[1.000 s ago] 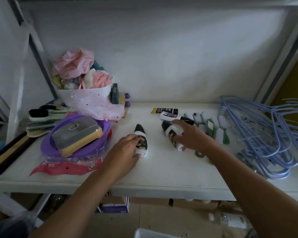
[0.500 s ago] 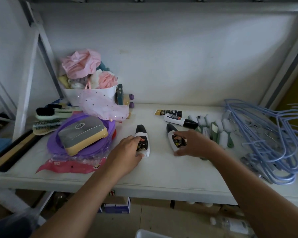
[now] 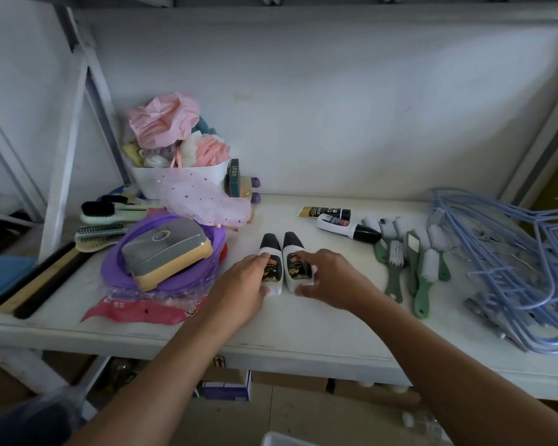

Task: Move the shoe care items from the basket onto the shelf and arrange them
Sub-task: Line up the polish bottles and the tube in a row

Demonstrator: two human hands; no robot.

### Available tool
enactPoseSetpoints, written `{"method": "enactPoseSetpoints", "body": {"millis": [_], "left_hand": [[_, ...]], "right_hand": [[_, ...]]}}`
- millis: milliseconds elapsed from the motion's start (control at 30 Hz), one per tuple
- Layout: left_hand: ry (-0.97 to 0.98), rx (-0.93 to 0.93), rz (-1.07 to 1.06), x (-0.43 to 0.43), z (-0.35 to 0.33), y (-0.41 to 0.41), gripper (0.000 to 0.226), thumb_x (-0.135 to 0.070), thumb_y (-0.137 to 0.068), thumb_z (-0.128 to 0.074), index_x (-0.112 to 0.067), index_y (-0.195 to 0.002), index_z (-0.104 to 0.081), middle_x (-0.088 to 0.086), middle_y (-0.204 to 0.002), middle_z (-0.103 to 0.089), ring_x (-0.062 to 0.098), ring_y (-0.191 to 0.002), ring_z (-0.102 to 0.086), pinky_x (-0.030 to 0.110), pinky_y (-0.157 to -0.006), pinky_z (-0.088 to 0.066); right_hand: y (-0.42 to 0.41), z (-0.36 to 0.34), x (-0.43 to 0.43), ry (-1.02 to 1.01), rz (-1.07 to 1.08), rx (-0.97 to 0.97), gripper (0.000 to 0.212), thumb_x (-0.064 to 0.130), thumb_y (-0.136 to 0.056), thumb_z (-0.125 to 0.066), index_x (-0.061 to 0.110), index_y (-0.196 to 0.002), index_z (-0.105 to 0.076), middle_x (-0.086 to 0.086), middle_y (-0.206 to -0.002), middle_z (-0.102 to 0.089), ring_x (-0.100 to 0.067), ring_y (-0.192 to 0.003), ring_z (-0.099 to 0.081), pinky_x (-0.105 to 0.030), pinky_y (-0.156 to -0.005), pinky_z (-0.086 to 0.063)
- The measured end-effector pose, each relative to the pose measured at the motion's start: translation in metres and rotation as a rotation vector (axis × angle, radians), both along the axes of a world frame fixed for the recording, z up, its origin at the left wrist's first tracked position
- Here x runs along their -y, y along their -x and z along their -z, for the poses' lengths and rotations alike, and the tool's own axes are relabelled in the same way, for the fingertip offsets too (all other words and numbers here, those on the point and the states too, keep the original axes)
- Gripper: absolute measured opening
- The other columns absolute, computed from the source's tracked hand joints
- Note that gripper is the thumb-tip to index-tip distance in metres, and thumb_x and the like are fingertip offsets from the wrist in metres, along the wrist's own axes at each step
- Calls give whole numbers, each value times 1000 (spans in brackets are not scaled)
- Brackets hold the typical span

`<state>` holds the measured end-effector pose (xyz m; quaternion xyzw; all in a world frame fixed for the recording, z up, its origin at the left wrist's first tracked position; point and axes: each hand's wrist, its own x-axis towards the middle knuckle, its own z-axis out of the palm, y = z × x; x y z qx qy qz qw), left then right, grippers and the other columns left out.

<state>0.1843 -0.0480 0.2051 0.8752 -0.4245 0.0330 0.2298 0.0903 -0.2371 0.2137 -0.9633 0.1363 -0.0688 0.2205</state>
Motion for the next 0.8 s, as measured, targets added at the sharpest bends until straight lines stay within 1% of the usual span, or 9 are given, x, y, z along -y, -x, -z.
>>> {"method": "enactPoseSetpoints", "body": {"millis": [100, 200, 300, 400, 500, 567, 633, 733, 800], "left_hand": [[38, -29, -24, -2, 2, -6, 64, -15, -92, -70, -16, -149, -42, 2, -138, -57, 21, -125, -56, 35, -103, -48], [84, -111, -51, -1, 2, -12, 64, -13, -91, -71, -19, -149, -44, -1, -142, -55, 18, -127, -54, 30, -104, -45], [114, -195, -37, 2, 2, -20, 65, -7, -89, -73, -20, -147, -48, 0, -142, -57, 15, -122, -59, 25, -101, -46], [134, -238, -8, 7, 1, -27, 65, -2, -87, -74, -21, -145, -52, -2, -139, -60, 14, -124, -59, 19, -99, -44], [142, -235, 13, 15, 4, -33, 65, -2, -86, -73, -25, -143, -53, -3, -137, -61, 16, -123, -60, 31, -103, -50], [157, -241, 26, 20, 6, -38, 64, -4, -86, -73, -26, -142, -53, -3, -136, -60, 16, -123, -60, 36, -103, -51], [177, -266, 28, 24, 6, -41, 63, -10, -85, -76, -25, -141, -53, -3, -137, -59, 15, -124, -58, 37, -103, -51], [231, -327, 4, 30, 5, -43, 66, -21, -80, -82, -25, -139, -54, -6, -134, -58, 11, -121, -55, 34, -102, -50], [266, -372, -37, 33, 5, -44, 61, -25, -83, -80, -26, -138, -55, -10, -133, -57, 8, -122, -53, 31, -102, -48]], "right_hand": [[-4, 1, -3, -46, 5, 15, 74, 45, -76, -80, 35, -143, -49, 0, -111, -58, -16, -96, -60, -35, -86, -53], [-5, 2, -3, -50, 12, 16, 75, 47, -75, -79, 37, -142, -48, 1, -110, -58, -16, -96, -60, -36, -86, -53], [-6, 2, -4, -49, 29, 13, 73, 48, -75, -79, 32, -140, -50, -1, -106, -58, -17, -93, -61, -38, -84, -54], [-8, 0, -5, -52, 70, 42, 62, 44, -77, -79, 25, -131, -56, -3, -104, -58, -21, -91, -60, -34, -77, -52], [-12, 2, -4, -45, 109, 64, 57, 40, -78, -78, 21, -127, -58, -6, -102, -57, -25, -91, -59, -31, -71, -49], [-17, 4, -2, -53, 130, 82, 55, 39, -76, -79, 21, -124, -60, -6, -100, -58, -26, -89, -60, -31, -70, -49], [-22, 6, 2, -79, 138, 99, 54, 43, -71, -82, 23, -117, -62, -4, -96, -61, -22, -83, -61, -30, -64, -48], [-28, 6, 7, -131, 137, 122, 51, 47, -68, -84, 23, -107, -63, 2, -87, -63, -11, -71, -58, -21, -53, -40], [-32, 6, 8, -151, 143, 120, 55, 51, -73, -80, 22, -116, -62, 1, -96, -66, -15, -79, -61, -24, -61, -46]]}}
